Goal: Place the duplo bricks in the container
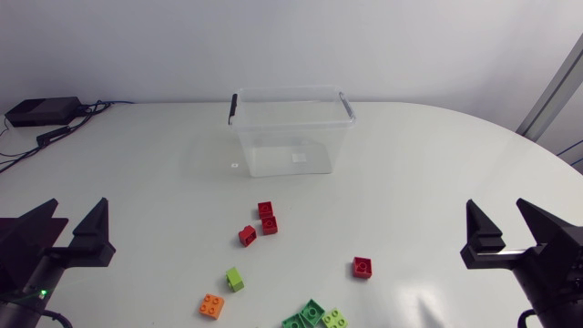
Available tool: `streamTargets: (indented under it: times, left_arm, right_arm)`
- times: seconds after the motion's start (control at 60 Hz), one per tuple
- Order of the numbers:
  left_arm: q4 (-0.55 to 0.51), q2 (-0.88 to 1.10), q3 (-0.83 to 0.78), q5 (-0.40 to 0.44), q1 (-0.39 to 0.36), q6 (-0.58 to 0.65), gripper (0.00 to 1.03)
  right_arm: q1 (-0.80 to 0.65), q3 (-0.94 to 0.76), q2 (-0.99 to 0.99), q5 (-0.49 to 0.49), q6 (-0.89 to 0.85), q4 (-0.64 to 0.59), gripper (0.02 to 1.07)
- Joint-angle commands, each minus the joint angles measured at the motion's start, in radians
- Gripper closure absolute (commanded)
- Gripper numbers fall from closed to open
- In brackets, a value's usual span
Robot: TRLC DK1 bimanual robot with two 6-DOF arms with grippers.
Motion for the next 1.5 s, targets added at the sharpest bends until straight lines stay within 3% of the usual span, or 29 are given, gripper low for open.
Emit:
streamTargets:
  times: [0.0,0.55,0.9,1.15,1.25,1.483]
  left_arm:
    - [0.002,-0.012,-0.016,0.001,0.010,-0.016,0.05]
    - [0.011,-0.013,0.006,0.001,-0.003,-0.004,0.05]
    - [-0.058,0.096,0.179,0.001,-0.038,-0.002,0.07]
    - [-0.171,0.372,0.377,0.001,-0.052,-0.001,0.07]
    - [-0.225,0.478,0.446,0.001,-0.062,0.009,0.08]
    - [-0.457,0.794,0.693,0.000,-0.078,0.067,0.08]
  right_arm:
    - [0.008,-0.024,-0.004,-0.003,0.011,0.008,0.07]
    - [0.026,-0.012,-0.007,-0.001,0.009,0.010,0.07]
    - [0.034,0.171,0.131,0.001,0.008,-0.052,0.07]
    - [0.043,0.370,0.395,-0.029,0.006,-0.119,0.07]
    - [0.051,0.478,0.525,-0.045,0.005,-0.200,0.07]
    - [0.054,0.645,0.741,-0.067,0.005,-0.345,0.07]
